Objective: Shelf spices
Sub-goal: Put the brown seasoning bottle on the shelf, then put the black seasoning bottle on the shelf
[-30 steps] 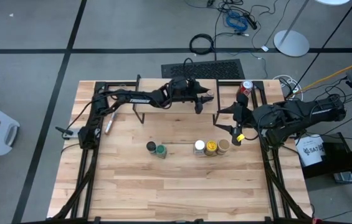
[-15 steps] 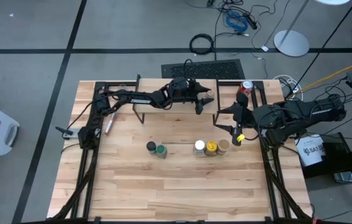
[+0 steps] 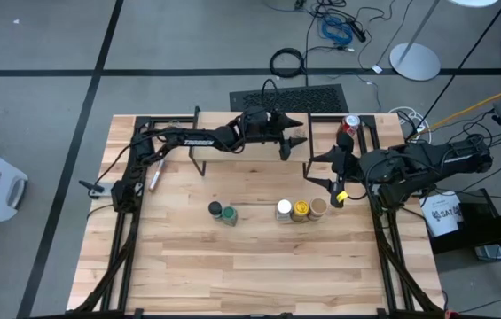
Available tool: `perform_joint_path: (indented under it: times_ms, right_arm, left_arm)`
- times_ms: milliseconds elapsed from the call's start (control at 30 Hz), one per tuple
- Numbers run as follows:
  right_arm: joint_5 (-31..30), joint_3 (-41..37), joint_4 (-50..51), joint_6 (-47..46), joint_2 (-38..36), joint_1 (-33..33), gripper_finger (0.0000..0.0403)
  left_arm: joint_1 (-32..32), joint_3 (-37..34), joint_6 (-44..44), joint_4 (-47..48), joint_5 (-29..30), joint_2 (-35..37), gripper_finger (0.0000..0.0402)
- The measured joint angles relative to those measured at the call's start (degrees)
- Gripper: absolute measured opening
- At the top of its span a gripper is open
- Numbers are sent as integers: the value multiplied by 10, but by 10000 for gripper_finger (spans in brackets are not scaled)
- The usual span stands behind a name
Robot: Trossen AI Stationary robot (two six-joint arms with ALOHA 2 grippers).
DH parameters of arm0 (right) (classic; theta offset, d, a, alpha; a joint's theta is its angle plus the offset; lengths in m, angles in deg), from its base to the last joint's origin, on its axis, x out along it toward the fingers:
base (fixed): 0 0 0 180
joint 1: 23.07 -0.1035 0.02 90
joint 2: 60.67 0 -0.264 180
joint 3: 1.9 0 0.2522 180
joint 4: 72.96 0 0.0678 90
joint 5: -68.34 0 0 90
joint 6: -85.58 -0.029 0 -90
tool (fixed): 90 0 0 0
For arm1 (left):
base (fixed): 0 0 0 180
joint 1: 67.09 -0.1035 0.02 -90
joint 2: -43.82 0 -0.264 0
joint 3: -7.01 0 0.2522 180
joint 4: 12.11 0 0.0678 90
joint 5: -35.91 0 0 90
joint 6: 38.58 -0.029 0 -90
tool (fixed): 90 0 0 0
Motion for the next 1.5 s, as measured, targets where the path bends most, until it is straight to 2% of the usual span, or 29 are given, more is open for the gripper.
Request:
perform_joint_path:
  times_ms: [200, 433, 567, 700, 833, 1000, 1200, 1333, 1500]
  right_arm:
    - [0, 0, 10, -6, 0, 0, 235]
    - [0, 0, 13, -15, 0, 0, 235]
    - [0, 0, 11, -18, 2, 0, 235]
    - [0, 0, 9, -20, 11, 0, 235]
    - [0, 0, 9, -21, 26, 0, 235]
    - [0, 0, 8, -22, 44, 0, 235]
    - [0, 0, 9, -22, 57, 0, 235]
    - [0, 0, 8, -22, 58, 0, 235]
    - [0, 0, 7, -22, 58, 0, 235]
  left_arm:
    - [-1, 3, -46, 131, 14, 75, 286]
    - [11, 3, -81, 418, 78, 201, 286]
    - [43, 3, -81, 575, 89, 261, 286]
    - [103, -20, -65, 673, 125, 310, 286]
    - [185, -78, -41, 694, 177, 345, 286]
    - [268, -175, 0, 684, 286, 372, 286]
    - [326, -315, 85, 604, 397, 408, 286]
    - [364, -375, 112, 551, 412, 442, 286]
    - [388, -386, 139, 553, 403, 481, 286]
